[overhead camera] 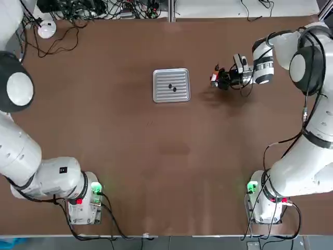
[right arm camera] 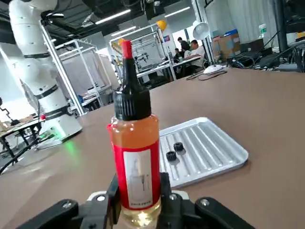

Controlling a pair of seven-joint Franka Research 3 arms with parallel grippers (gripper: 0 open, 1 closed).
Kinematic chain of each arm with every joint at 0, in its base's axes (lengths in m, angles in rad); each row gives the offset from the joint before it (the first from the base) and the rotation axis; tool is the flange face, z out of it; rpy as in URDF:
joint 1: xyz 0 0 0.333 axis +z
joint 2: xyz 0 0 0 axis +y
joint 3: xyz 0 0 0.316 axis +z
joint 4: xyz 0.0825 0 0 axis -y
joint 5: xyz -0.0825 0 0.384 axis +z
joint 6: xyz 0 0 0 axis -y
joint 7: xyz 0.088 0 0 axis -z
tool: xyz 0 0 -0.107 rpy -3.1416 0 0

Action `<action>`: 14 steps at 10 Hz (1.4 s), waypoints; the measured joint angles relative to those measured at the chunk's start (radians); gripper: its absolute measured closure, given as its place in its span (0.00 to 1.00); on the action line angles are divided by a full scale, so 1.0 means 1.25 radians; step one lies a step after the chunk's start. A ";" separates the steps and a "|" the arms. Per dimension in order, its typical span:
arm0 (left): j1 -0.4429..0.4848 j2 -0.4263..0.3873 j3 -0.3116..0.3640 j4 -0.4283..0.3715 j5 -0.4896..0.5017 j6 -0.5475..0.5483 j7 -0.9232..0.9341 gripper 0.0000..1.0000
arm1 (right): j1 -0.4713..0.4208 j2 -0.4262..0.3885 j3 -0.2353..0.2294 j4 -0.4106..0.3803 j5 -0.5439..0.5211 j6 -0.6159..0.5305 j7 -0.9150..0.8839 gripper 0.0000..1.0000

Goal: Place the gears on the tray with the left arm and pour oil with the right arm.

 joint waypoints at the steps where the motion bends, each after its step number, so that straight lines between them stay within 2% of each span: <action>1: 0.031 -0.013 0.000 0.000 -0.035 -0.018 0.076 0.00 | 0.030 -0.002 0.000 -0.006 0.043 0.013 0.000 0.65; 2: 0.044 -0.033 0.008 0.002 -0.062 -0.025 0.162 0.00 | 0.058 -0.002 0.001 -0.010 0.083 0.021 0.000 0.65; 4: 0.018 -0.091 0.039 0.004 -0.076 -0.030 0.288 0.00 | 0.111 -0.003 0.001 -0.013 0.156 0.033 0.001 0.65; 6: -0.008 -0.124 0.047 0.022 -0.076 -0.055 0.298 0.00 | 0.152 -0.003 0.002 -0.016 0.204 0.042 0.011 0.65; 9: -0.032 -0.127 0.049 0.030 -0.076 -0.070 0.295 0.01 | 0.215 -0.003 0.010 -0.019 0.293 0.048 0.069 0.65; 11: -0.094 -0.127 0.077 0.030 -0.064 -0.071 0.279 0.01 | 0.291 -0.003 0.022 -0.019 0.381 0.122 0.107 0.65; 14: -0.099 -0.120 0.089 0.028 -0.061 -0.070 0.273 0.01 | 0.365 -0.003 0.035 -0.016 0.418 0.228 0.203 0.67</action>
